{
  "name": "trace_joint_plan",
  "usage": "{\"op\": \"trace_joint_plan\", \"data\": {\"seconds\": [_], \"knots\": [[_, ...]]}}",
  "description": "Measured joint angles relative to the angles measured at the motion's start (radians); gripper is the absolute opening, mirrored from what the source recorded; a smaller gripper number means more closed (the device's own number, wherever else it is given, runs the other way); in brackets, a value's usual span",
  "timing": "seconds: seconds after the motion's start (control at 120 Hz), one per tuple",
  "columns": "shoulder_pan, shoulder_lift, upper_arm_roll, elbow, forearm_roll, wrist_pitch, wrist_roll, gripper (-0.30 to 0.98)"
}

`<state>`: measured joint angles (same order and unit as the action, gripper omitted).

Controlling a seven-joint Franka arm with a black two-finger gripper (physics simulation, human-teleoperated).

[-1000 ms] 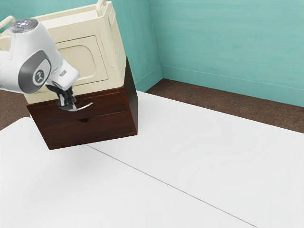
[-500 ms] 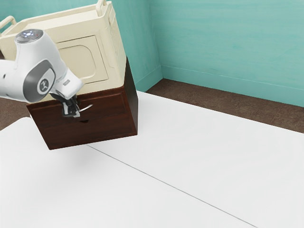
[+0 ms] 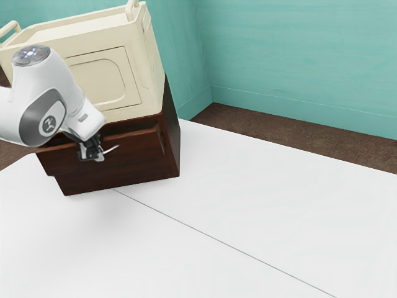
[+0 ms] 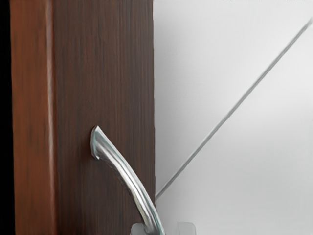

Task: Pull the drawer handle with one arm to open the drawer

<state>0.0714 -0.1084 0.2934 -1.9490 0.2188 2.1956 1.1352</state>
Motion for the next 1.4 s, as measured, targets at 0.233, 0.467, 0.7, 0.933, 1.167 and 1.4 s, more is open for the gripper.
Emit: {"op": "trace_joint_plan", "data": {"seconds": [0.233, 0.467, 0.7, 0.933, 1.167, 1.4], "knots": [[-0.023, -0.11, -0.001, -0.117, 0.007, 0.011, -0.027, -0.1], [-0.045, -0.211, -0.004, -0.226, 0.017, 0.021, -0.057, -0.08], [-0.083, -0.321, -0.007, -0.329, 0.03, 0.016, -0.075, -0.16], [-0.1, -0.4, -0.008, -0.397, 0.05, 0.021, -0.102, -0.12], [-0.098, -0.405, -0.01, -0.397, 0.043, -0.002, -0.101, -0.04], [-0.09, -0.41, -0.01, -0.396, 0.035, -0.024, -0.094, 0.01]]}}
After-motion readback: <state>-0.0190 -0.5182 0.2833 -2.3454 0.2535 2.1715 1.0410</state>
